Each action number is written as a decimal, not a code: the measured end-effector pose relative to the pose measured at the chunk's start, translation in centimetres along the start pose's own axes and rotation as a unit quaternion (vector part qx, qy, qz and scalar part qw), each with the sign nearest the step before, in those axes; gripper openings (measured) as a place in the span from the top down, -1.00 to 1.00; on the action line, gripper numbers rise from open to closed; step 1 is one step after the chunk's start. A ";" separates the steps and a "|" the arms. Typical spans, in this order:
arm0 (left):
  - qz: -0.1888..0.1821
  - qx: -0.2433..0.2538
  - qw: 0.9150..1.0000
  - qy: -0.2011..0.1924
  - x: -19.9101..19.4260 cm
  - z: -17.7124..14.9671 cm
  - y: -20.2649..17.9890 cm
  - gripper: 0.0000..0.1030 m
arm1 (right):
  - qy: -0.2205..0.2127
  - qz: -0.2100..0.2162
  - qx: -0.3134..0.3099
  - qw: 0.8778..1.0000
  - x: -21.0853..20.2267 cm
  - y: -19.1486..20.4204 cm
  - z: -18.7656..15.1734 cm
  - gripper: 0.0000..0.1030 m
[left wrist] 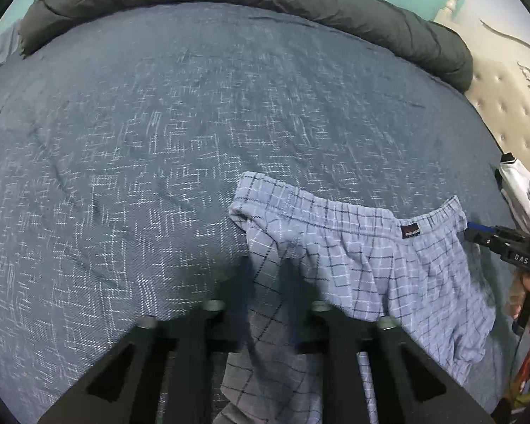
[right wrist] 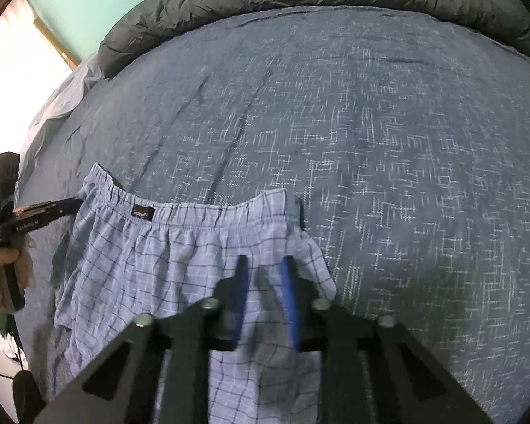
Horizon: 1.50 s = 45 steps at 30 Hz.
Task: Fold clothes
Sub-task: 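Lower the boxers onto the bed with both tools, waistband held taut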
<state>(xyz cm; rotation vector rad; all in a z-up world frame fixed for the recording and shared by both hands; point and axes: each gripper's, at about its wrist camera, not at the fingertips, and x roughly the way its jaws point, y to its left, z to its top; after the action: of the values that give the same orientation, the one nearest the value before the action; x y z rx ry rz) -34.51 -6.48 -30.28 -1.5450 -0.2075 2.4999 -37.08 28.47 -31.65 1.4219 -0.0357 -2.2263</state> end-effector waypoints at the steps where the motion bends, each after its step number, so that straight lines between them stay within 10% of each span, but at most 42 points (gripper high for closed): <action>1: -0.001 0.001 1.000 0.000 -0.1 0.0 0.1 0.94 | 0.001 0.000 -0.005 1.000 0.0 -0.1 -0.1 0.86; 33: 0.000 0.022 0.999 0.026 -3.3 -1.5 1.2 0.95 | 0.003 0.010 -0.015 1.000 -1.5 -1.4 -0.4 0.97; 37: -0.007 0.006 1.000 0.005 -4.2 -0.3 1.3 0.52 | -0.013 0.024 0.010 1.000 -2.0 -2.3 0.2 0.96; 40: -0.014 -0.003 1.000 -0.004 -3.8 0.5 1.4 0.39 | -0.025 0.035 0.029 0.999 -2.3 -3.0 0.7 0.79; 43: -0.018 -0.009 1.000 -0.007 -3.0 1.3 1.5 0.37 | -0.036 0.045 0.048 0.997 -2.6 -3.7 1.2 0.04; 45: -0.016 -0.012 1.000 0.001 -1.9 1.3 1.6 0.38 | -0.044 0.052 0.061 0.996 -2.9 -4.2 1.5 0.04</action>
<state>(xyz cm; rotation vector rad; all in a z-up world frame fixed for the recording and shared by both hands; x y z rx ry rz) -35.02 -8.52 -28.42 -1.5404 -0.2612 2.4802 -39.06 32.96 -29.72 1.3505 -0.2744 -2.2318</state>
